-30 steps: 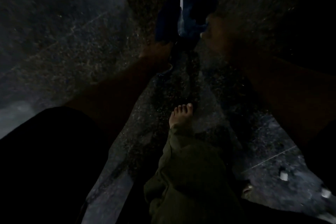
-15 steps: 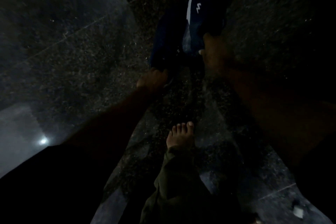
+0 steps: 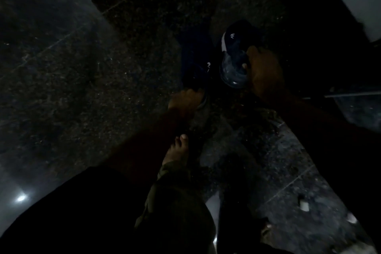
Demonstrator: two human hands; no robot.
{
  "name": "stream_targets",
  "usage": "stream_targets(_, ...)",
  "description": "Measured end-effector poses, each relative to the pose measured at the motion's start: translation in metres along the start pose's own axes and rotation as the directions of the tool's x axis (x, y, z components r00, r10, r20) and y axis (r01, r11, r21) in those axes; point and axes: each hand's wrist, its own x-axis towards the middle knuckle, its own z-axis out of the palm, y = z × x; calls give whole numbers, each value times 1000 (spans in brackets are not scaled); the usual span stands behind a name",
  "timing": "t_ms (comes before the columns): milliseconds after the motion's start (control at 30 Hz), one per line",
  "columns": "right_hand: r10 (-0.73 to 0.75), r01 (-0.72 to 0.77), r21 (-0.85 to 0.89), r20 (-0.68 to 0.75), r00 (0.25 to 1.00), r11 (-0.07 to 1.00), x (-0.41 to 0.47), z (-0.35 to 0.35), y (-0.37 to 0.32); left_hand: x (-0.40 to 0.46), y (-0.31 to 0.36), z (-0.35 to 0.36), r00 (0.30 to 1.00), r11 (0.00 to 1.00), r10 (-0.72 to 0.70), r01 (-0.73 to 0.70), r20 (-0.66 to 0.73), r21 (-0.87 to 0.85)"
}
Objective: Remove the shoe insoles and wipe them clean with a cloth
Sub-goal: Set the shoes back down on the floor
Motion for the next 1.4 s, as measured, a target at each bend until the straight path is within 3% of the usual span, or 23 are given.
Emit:
stream_targets(33,0,0,-16,-15,1000,1000,-4,-7,8,-5,8,-6,994,991,-97,101,45,-92)
stream_targets(133,-12,10,-49,-42,999,999,-16,-24,24,-38,26,-40,964,963,-215,183,-156,-198)
stream_targets(200,-20,18,-45,-46,999,999,-20,-28,23,-46,33,-107,931,905,-47,-114,-363,-409)
stream_targets(233,-22,20,-39,-51,998,999,-20,-28,19,-62,27,-145,929,974,31,-111,-368,-197)
stream_targets(267,-33,32,-29,-48,998,999,-20,-28,14,-66,38,-183,974,972,112,-149,-196,-184)
stream_targets(300,-36,35,-20,-53,998,999,-20,-28,9,-71,45,-215,965,994,106,-103,-239,25)
stream_targets(333,-40,40,-11,-48,998,999,-19,-28,2,-61,28,-207,983,994,104,-109,-151,-23)
stream_targets(433,-109,108,-14,-36,993,994,-19,-26,-24,-4,7,-43,970,977,-118,75,-214,-200)
stream_targets(500,-158,158,-28,-9,987,987,-18,-24,-45,17,-5,23,980,973,-158,134,-120,-187)
stream_targets(533,-177,177,-32,18,984,984,-18,-21,-56,26,-15,27,979,985,-150,136,-139,-107)
stream_targets(667,-234,236,-36,36,971,971,-15,-8,-100,47,-34,-6,943,896,-262,158,-205,-416)
stream_targets(700,-247,248,-42,29,969,968,-15,-4,-110,41,-28,15,953,954,-122,36,-276,-298)
stream_targets(733,-257,258,-54,20,966,965,-16,2,-118,38,-20,28,957,910,-168,59,-237,-410)
stream_targets(833,-249,250,-38,44,968,967,-17,23,-140,44,-17,32,965,932,-165,86,-203,-353)
stream_targets(900,-237,239,-21,57,970,971,-19,38,-152,-2,0,-27,947,867,-220,81,-232,-492)
stream_targets(933,-228,229,-20,50,972,973,-21,43,-156,-34,11,-73,936,740,-194,-57,-293,-671)
stream_targets(967,-225,225,-27,30,974,974,-21,50,-159,-73,20,-111,894,770,-190,-120,-405,-627)
stream_targets(1033,-225,230,-17,144,964,973,-24,66,-161,-93,13,-146,931,877,-100,-85,-352,-474)
stream_targets(1067,-231,236,-4,200,952,972,-26,74,-159,-67,6,-122,971,930,-49,-42,-235,-365)
stream_targets(1133,-244,235,65,232,942,970,-30,82,-155,30,-17,-35,986,953,-157,138,-52,-270)
stream_targets(1300,-212,197,213,48,976,957,-45,92,-129,85,-60,18,908,910,-176,3,-381,-415)
stream_targets(1367,-119,123,213,-33,992,969,-49,89,-113,86,-56,18,882,866,-295,84,-368,-493)
stream_targets(1400,-70,78,213,-43,997,974,-51,89,-106,89,-50,20,894,880,-249,48,-373,-473)
